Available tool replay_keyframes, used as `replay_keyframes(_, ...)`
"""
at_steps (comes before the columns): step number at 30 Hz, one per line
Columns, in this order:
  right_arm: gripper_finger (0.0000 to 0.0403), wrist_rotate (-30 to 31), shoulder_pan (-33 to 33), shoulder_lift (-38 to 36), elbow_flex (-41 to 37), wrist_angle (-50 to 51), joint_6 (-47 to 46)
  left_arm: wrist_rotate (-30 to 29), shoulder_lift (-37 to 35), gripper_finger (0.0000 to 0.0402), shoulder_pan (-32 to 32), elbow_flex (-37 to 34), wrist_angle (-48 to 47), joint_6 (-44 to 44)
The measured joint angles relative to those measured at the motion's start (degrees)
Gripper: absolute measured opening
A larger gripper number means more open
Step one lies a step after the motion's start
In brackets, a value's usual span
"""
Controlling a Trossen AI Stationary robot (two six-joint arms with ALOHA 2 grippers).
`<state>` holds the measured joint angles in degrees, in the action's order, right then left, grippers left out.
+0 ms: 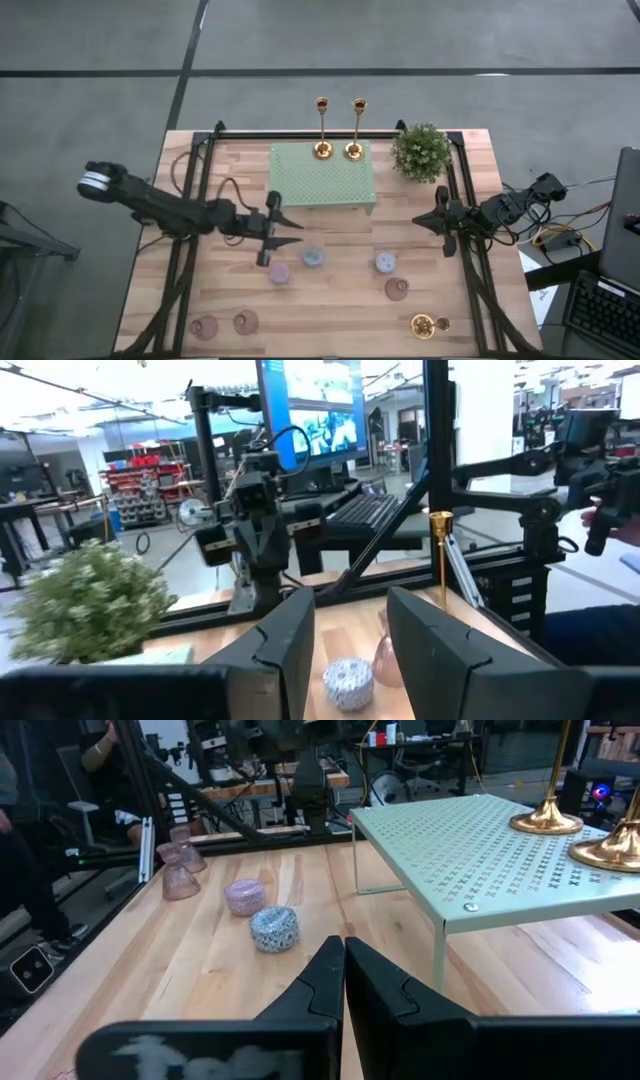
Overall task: Pick & Place candle stick holders
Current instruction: Put the gold candle holder on the shelf
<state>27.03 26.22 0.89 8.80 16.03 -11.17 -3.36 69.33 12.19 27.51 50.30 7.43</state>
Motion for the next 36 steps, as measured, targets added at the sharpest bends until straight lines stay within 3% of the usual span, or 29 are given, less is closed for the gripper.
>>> replay_keyframes(8,0.0008,0.0,0.0,0.0,0.0,0.0,-2.5,9.3,20.8,0.0133,-1.0,17.8,2.1,0.5)
replay_keyframes(15,0.0008,0.0,0.0,0.0,0.0,0.0,-6.3,10.6,32.7,0.0133,-1.4,32.8,-5.3,0.3)
replay_keyframes(24,0.0008,0.0,0.0,0.0,0.0,-0.1,-8.2,18.0,48.2,0.0133,-1.4,51.4,-13.6,-2.7)
replay_keyframes(30,0.0008,0.0,0.0,0.0,0.0,-0.3,-8.2,19.4,50.4,0.0133,-1.6,54.2,-17.6,-3.1)
replay_keyframes(36,0.0008,0.0,0.0,0.0,0.0,-2.7,-8.4,19.4,40.6,0.0133,-2.0,46.3,-25.4,-1.5)
